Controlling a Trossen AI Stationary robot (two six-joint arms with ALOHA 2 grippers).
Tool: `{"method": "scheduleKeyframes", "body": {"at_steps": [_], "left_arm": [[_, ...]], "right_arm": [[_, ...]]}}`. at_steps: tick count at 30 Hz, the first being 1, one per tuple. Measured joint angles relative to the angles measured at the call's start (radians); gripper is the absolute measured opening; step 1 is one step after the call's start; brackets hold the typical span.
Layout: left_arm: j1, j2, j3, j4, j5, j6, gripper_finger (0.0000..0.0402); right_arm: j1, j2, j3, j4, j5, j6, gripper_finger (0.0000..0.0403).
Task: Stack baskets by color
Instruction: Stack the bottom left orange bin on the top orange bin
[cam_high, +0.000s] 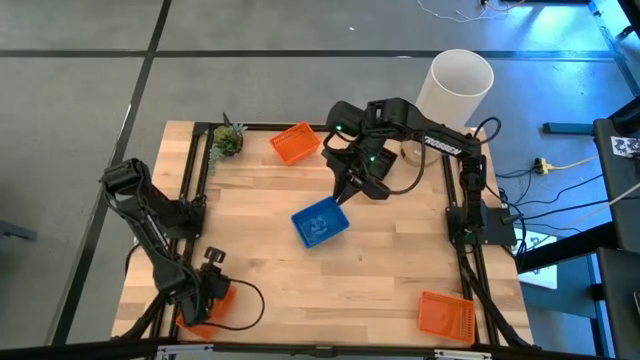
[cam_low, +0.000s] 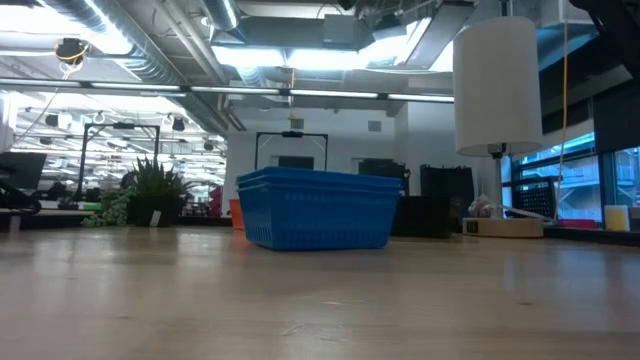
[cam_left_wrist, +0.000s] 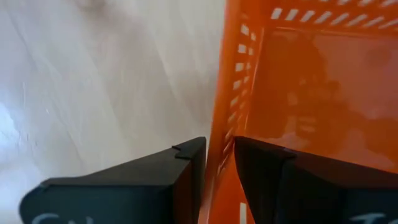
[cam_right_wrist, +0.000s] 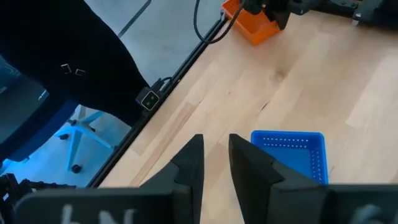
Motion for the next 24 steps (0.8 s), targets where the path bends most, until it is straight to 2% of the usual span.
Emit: {"method": "scheduleKeyframes", "body": {"at_steps": [8,16,24], "left_arm": [[0.000,0.000,-0.028,0.017,-0.006,-0.109,0.0077],[0.000,0.000,-0.031,0.068,-0.023,-0.108,0.0073],[0.027,-0.003,-0.030,0.074,0.016,-0.142,0.0007]], "right_arm": [[-0.014,0.000,0.000,0.000,0.000,0.009,0.0074],[-0.020,0.000,0.000,0.007,0.000,0.044,0.0074],[-0.022,0.000,0.000,0.010,-0.006,0.042,0.0074]]}}
